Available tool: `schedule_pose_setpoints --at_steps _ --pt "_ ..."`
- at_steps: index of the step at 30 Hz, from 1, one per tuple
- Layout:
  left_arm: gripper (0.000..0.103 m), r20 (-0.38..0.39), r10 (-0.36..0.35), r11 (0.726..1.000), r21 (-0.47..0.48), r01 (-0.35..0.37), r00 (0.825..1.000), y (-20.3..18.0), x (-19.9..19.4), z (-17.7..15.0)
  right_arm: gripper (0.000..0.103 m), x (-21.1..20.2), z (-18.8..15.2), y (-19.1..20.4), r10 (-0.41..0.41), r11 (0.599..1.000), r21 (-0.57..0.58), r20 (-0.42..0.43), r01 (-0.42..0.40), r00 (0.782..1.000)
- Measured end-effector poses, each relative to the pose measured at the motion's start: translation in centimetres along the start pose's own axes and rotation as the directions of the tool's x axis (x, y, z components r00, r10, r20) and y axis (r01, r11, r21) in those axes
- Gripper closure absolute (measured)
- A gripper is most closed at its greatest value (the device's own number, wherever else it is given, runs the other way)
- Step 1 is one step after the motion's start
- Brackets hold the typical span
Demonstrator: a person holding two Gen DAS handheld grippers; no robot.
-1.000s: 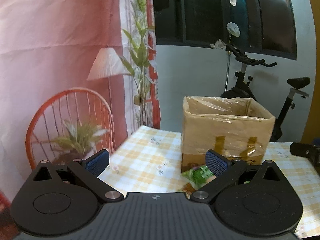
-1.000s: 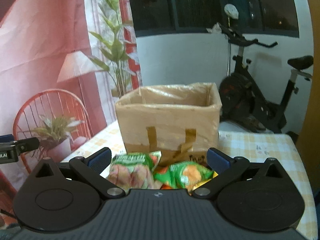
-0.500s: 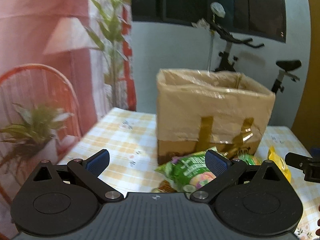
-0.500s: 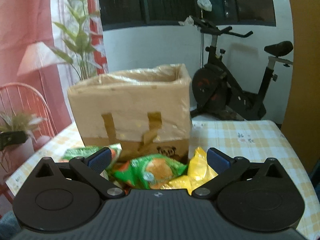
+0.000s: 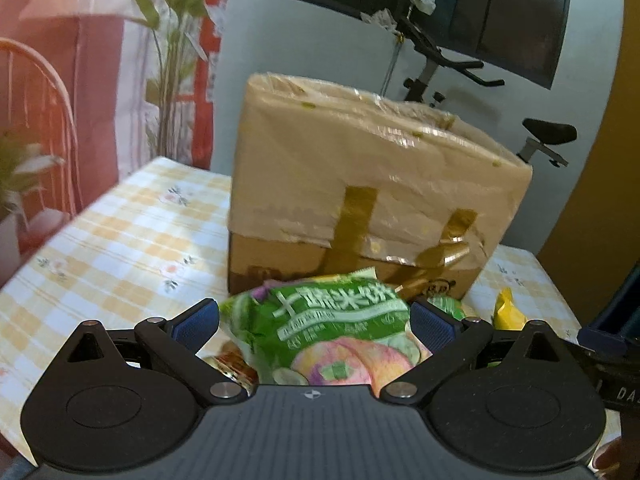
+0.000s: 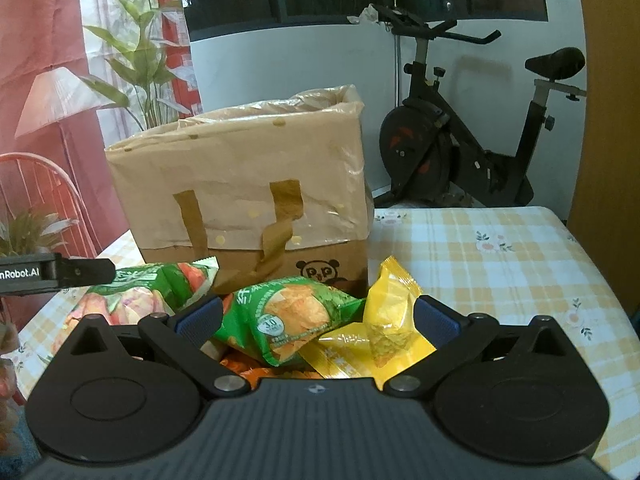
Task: Organize snacks
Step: 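Grasp the green rice-cracker bag with the left gripper while the right gripper approaches the green chip bag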
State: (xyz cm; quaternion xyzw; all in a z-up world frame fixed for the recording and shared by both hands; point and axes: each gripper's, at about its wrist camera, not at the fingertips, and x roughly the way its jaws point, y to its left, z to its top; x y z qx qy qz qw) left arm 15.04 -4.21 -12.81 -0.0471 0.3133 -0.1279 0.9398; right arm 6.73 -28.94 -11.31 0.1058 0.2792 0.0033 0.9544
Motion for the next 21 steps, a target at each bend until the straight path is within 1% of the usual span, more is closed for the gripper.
schedule_pose_setpoints --at_steps 4,9,13,16,21 --pt "0.001 -0.043 -0.018 1.0 -0.023 0.017 0.999 0.5 1.3 -0.9 0.0 0.5 -0.3 -0.6 0.008 1.0 0.019 -0.015 -0.008 1.0" --pt "0.0 -0.053 -0.054 0.997 -0.051 0.051 0.997 0.8 1.8 -1.6 0.0 0.9 -0.9 -1.1 0.018 0.999 0.038 -0.038 -0.017 0.999" --pt "0.0 -0.084 -0.092 0.994 -0.068 0.086 0.992 0.9 2.4 -2.1 0.0 1.1 -1.3 -1.4 0.02 0.999 0.052 -0.047 -0.017 0.999" --pt "0.0 -0.087 -0.103 0.992 -0.084 0.096 0.991 1.1 2.6 -2.1 0.0 1.2 -1.5 -1.6 0.022 0.998 0.064 -0.053 -0.018 0.998" --pt "0.001 -0.11 -0.142 0.982 -0.143 0.126 0.984 1.9 3.0 -2.3 0.0 1.2 -1.7 -1.7 0.028 0.997 0.076 -0.06 -0.024 0.998"
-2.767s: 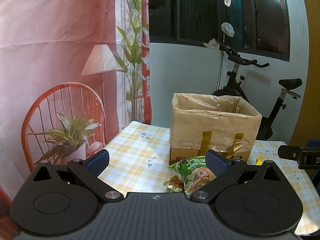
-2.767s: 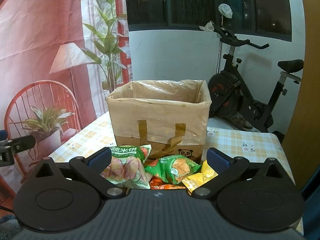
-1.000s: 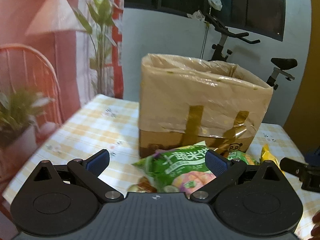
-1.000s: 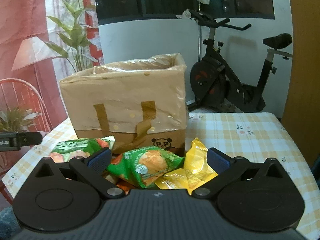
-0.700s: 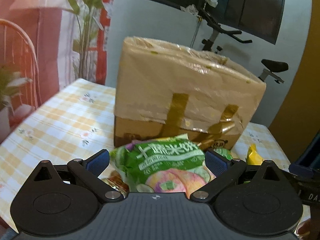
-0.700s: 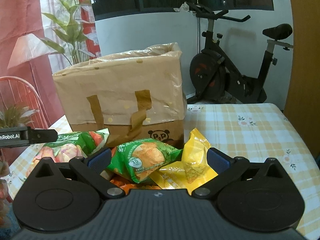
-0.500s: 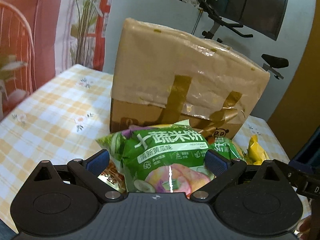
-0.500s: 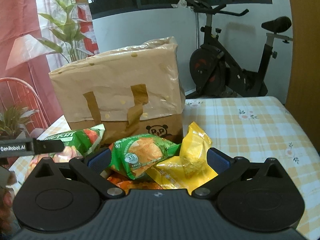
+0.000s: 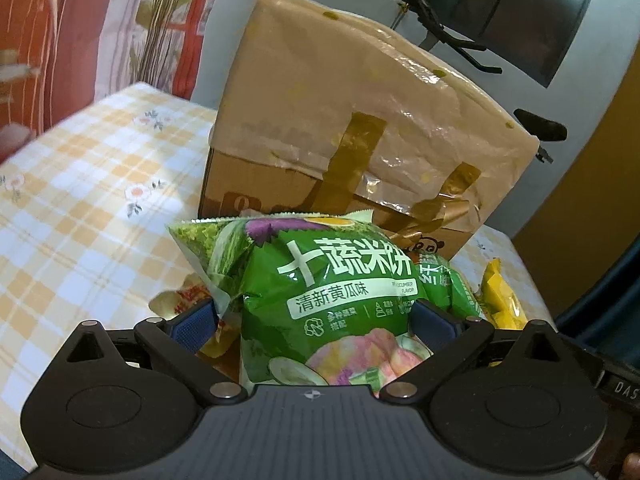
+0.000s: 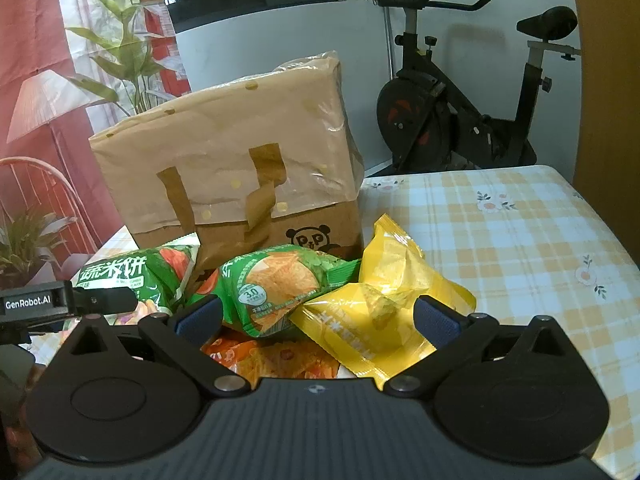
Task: Organize snacks
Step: 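Grasp the green rice-cracker bag with the left gripper while the right gripper approaches the green chip bag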
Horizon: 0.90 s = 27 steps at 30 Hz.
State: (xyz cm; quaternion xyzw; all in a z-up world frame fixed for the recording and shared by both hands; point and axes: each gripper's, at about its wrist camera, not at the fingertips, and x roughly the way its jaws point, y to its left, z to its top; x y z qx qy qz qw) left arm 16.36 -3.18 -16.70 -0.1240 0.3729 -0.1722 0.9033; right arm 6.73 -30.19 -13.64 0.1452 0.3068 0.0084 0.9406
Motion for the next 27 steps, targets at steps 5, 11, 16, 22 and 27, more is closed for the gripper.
schedule_pose_setpoints --at_steps 5,11,16,22,27 --pt "0.014 0.029 -0.005 1.0 0.01 0.004 1.0 0.1 -0.8 -0.1 0.0 -0.1 -0.1 0.0 0.008 1.0 0.003 -0.001 -0.008 1.0" --pt "0.021 0.113 0.005 1.0 0.024 -0.008 0.994 0.1 -3.6 -0.1 0.0 -0.5 -0.2 0.0 0.017 1.0 -0.003 0.011 -0.017 1.0" --pt "0.021 0.182 0.02 0.998 0.05 -0.03 0.983 0.1 -5.9 0.0 0.001 -0.6 -0.4 0.3 0.03 0.999 -0.016 0.005 -0.03 1.0" --pt "0.021 0.207 0.075 0.996 0.024 -0.082 0.976 1.1 -7.3 -0.1 0.001 -1.0 -1.1 1.9 0.056 0.995 -0.077 -0.018 -0.057 0.998" --pt "0.021 0.224 0.098 0.994 0.017 -0.104 0.97 1.8 -8.3 -0.7 0.002 -0.7 -2.2 2.8 0.06 0.993 -0.095 -0.062 -0.066 0.996"
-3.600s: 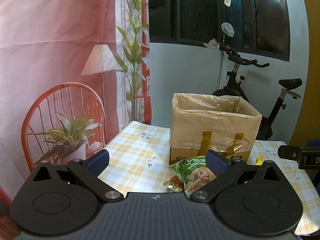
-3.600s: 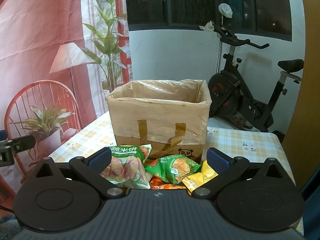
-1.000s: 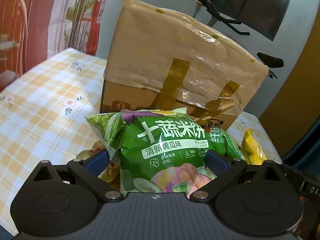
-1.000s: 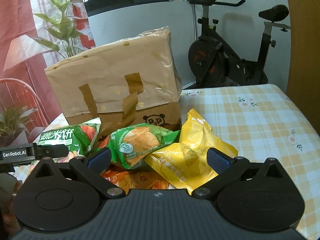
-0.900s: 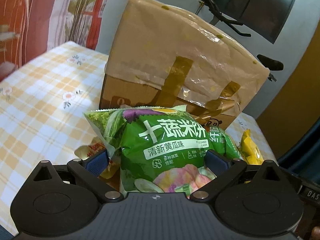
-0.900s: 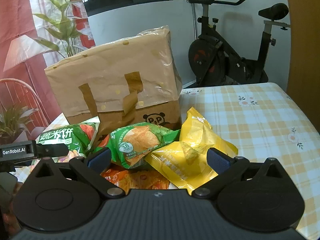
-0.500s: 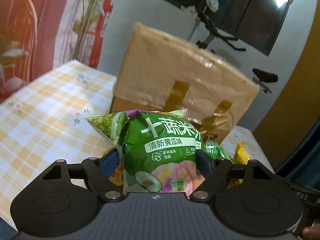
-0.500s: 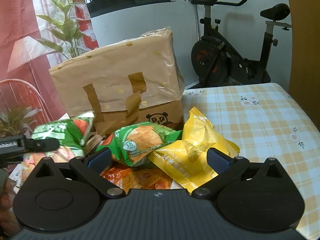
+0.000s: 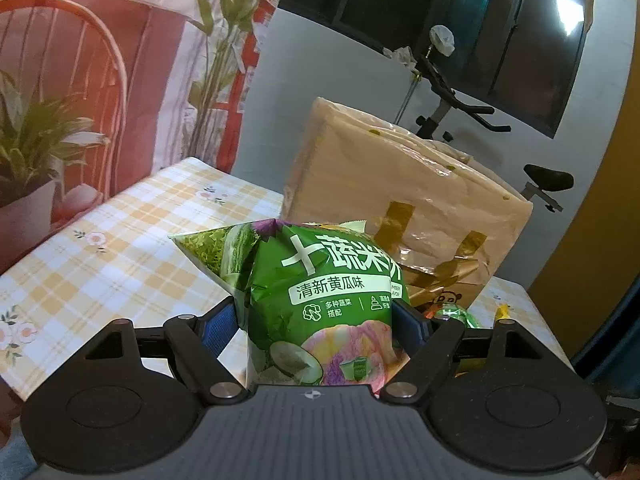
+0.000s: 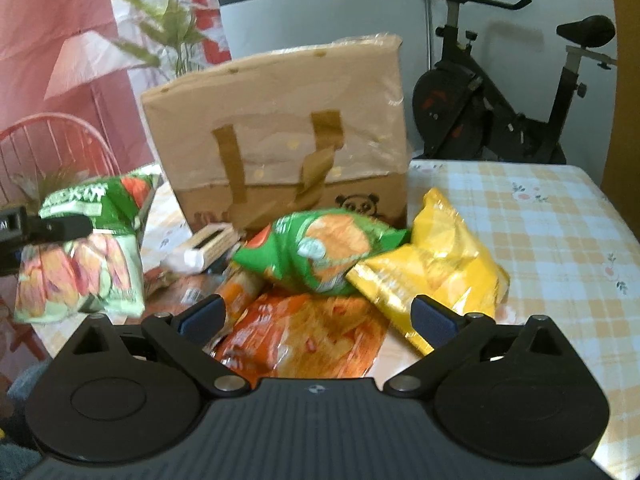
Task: Organize snacks
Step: 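Grasp the green rice-cracker bag with the left gripper while the right gripper approaches the green chip bag, then lift the green rice-cracker bag with the left gripper while the right gripper grasps the green chip bag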
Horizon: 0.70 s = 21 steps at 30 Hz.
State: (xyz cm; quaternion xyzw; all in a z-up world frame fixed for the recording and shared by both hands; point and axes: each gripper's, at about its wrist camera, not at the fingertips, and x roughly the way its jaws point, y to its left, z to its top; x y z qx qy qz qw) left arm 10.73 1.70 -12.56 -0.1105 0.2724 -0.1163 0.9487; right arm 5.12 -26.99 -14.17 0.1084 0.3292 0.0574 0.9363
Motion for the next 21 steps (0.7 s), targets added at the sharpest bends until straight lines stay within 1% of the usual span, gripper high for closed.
schedule_pose_setpoints --at_steps 3,6,9,15,17,18,20,21 --pt "0.021 0.005 0.011 1.0 0.011 -0.011 1.0 0.1 -0.5 -0.4 0.002 0.3 -0.5 0.4 -0.002 1.0 0.0 -0.023 0.002 1.0" --pt "0.021 -0.006 0.019 1.0 0.017 -0.019 1.0 0.1 -0.3 -0.6 0.003 0.5 -1.2 0.6 0.002 1.0 0.009 -0.043 -0.002 0.999" --pt "0.021 -0.004 0.03 0.999 0.016 -0.03 1.0 0.4 -0.3 -0.7 0.003 0.6 -1.5 0.6 -0.007 1.0 0.022 -0.053 0.008 0.999" --pt "0.021 0.012 0.058 0.998 0.017 -0.059 0.998 0.7 -0.8 -1.0 0.007 0.5 -1.4 0.1 -0.02 0.998 0.056 -0.057 0.023 0.998" --pt "0.021 0.017 0.069 0.997 0.017 -0.07 0.997 0.7 -0.8 -1.0 0.009 0.2 -1.1 0.2 -0.026 0.999 0.047 -0.032 0.028 0.999" --pt "0.021 0.02 0.075 0.997 0.016 -0.076 0.997 0.7 -0.8 -1.0 0.009 0.0 -0.6 0.3 -0.03 0.999 0.025 -0.006 0.03 1.0" --pt "0.021 0.024 0.084 0.996 0.015 -0.084 0.996 0.7 -0.8 -1.0 0.009 -0.3 0.2 0.7 -0.039 0.998 -0.037 0.04 0.041 0.998" --pt "0.02 0.025 0.086 0.996 0.013 -0.086 0.996 0.7 -0.7 -1.0 0.009 -0.3 0.7 1.1 -0.039 0.995 -0.088 0.057 0.044 0.998"
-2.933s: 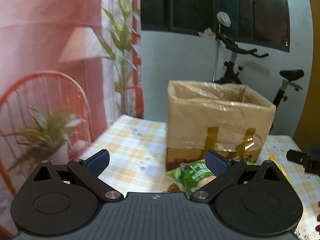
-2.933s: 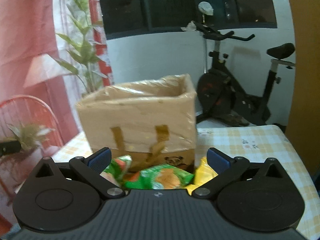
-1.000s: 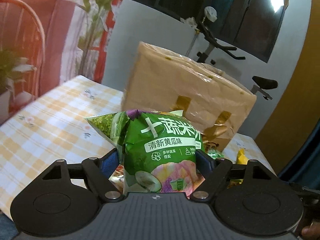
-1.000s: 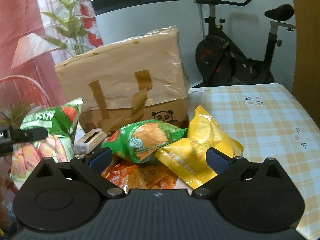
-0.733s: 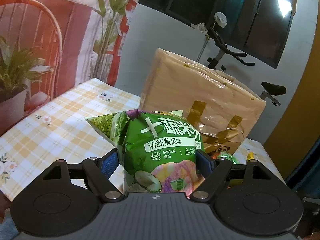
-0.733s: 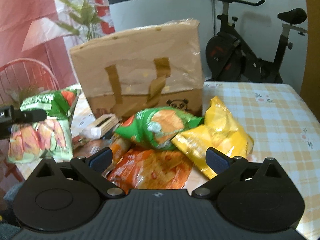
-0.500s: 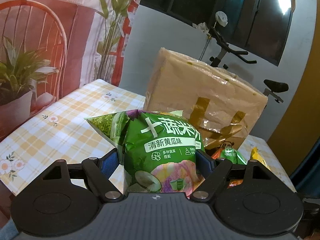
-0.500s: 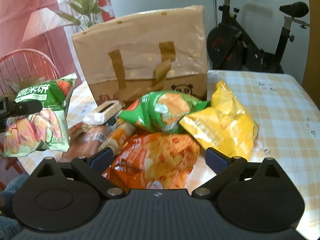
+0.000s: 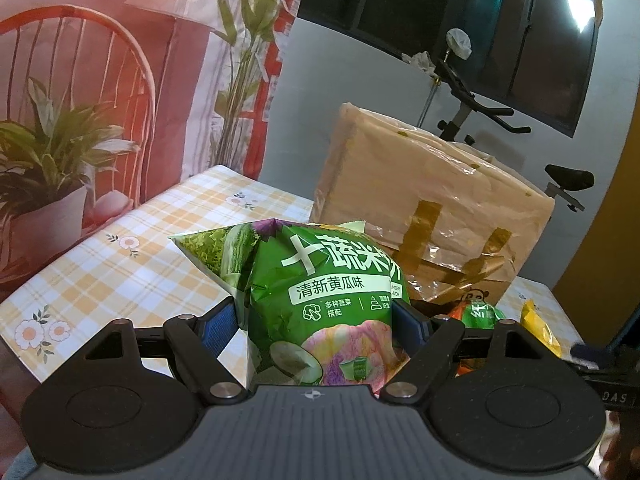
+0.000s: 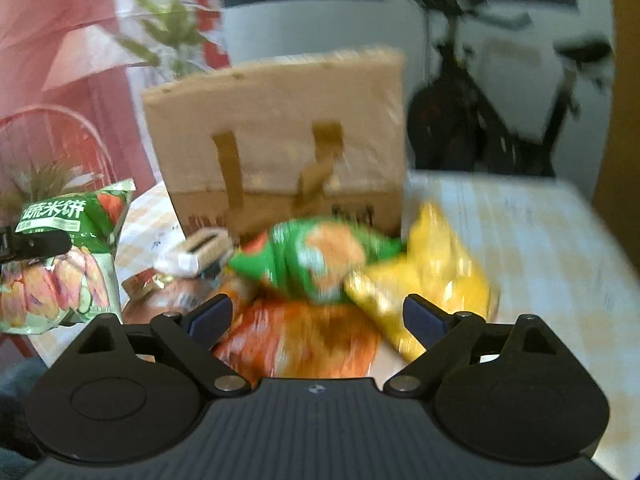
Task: Organize snacks
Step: 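Lift the green rice-cracker bag with the left gripper while the right gripper grasps the green chip bag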
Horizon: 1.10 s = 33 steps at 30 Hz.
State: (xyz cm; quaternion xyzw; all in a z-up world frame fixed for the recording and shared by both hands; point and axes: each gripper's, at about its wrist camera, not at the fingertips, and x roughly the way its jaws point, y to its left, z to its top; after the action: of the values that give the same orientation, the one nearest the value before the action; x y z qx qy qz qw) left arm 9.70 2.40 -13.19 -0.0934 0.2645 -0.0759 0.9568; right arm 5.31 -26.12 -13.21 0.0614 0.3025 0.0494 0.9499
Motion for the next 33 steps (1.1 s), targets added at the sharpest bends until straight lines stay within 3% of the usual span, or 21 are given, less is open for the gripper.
schedule_pose_setpoints --at_steps 4,8,12,20,33 --pt "0.02 -0.002 0.0 1.0 -0.009 0.0 1.0 0.1 0.1 0.0 0.013 1.4 1.5 1.2 0.037 0.981 -0.189 0.023 -0.032 0.999" --pt "0.02 -0.007 0.002 1.0 -0.018 -0.002 1.0 0.4 0.3 -0.1 0.022 4.3 1.8 2.0 0.028 0.946 -0.322 -0.015 -0.031 0.999" --pt "0.02 -0.019 0.003 1.0 -0.023 -0.003 1.0 0.4 0.8 -0.1 0.029 7.1 1.7 1.6 0.004 0.937 -0.347 -0.077 -0.03 0.997" --pt "0.02 -0.048 -0.007 1.0 -0.018 0.006 0.999 0.3 1.5 -0.2 0.044 9.0 0.3 1.3 -0.039 0.917 -0.398 -0.101 -0.005 0.994" --pt "0.02 -0.016 -0.011 1.0 -0.013 0.011 1.0 -0.2 0.6 0.3 0.046 2.9 2.1 0.9 0.077 0.942 -0.332 0.055 -0.055 0.996"
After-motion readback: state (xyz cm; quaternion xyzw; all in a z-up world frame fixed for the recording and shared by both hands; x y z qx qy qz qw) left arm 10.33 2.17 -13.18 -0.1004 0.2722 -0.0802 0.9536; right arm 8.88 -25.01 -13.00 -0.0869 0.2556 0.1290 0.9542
